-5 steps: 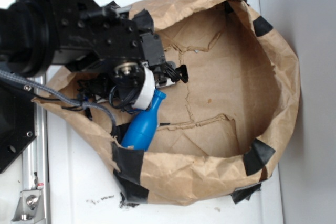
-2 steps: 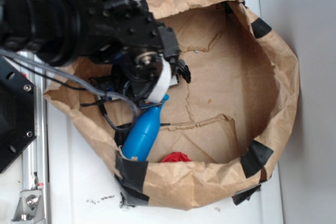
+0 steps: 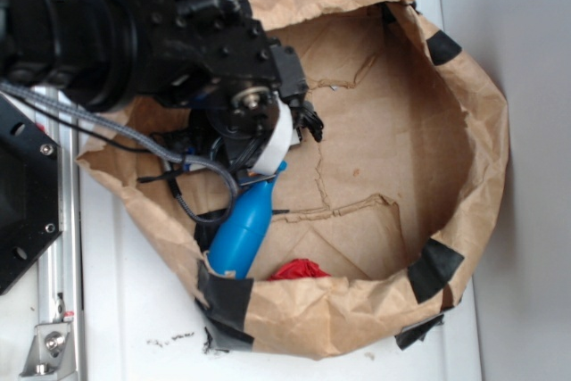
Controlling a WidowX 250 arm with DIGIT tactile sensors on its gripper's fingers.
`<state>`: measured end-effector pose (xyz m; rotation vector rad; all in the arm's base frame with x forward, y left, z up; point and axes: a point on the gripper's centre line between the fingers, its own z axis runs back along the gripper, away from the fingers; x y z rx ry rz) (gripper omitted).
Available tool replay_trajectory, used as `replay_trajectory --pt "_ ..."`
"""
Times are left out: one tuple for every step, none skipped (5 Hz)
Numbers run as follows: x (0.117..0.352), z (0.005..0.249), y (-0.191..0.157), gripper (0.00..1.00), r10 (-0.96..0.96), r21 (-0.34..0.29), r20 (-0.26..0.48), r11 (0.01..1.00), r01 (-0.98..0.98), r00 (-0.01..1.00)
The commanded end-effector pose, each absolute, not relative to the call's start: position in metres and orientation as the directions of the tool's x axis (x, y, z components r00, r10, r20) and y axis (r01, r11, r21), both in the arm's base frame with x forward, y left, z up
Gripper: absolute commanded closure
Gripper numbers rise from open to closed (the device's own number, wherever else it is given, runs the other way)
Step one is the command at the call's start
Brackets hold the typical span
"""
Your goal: Grab the green animal.
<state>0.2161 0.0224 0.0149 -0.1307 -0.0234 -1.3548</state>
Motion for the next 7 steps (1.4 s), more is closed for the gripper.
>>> replay_trajectory --pt "0.235 0.101 0.039 1.0 -0.858 0.033 0.206 0.487 0.873 0.47" --pt "0.241 0.151 0.027 1.0 -0.723 0.021 0.243 0.67 0.742 0.646" --pt "0.25 0.187 0.008 1.0 -0.558 -0.003 0.08 0.828 0.56 0.826" --pt "0.251 0.196 0.0 1.0 -0.337 0.0 0.066 0.941 0.338 0.939" --pt "0.245 0.21 -0.006 1.0 -0.095 -0.029 0.067 0.995 0.097 0.993" --pt "0.247 0.205 -0.005 1.0 -0.119 0.014 0.108 0.993 0.118 0.987" --pt "0.248 0.201 0.001 1.0 -0.084 0.013 0.079 0.996 0.083 0.993"
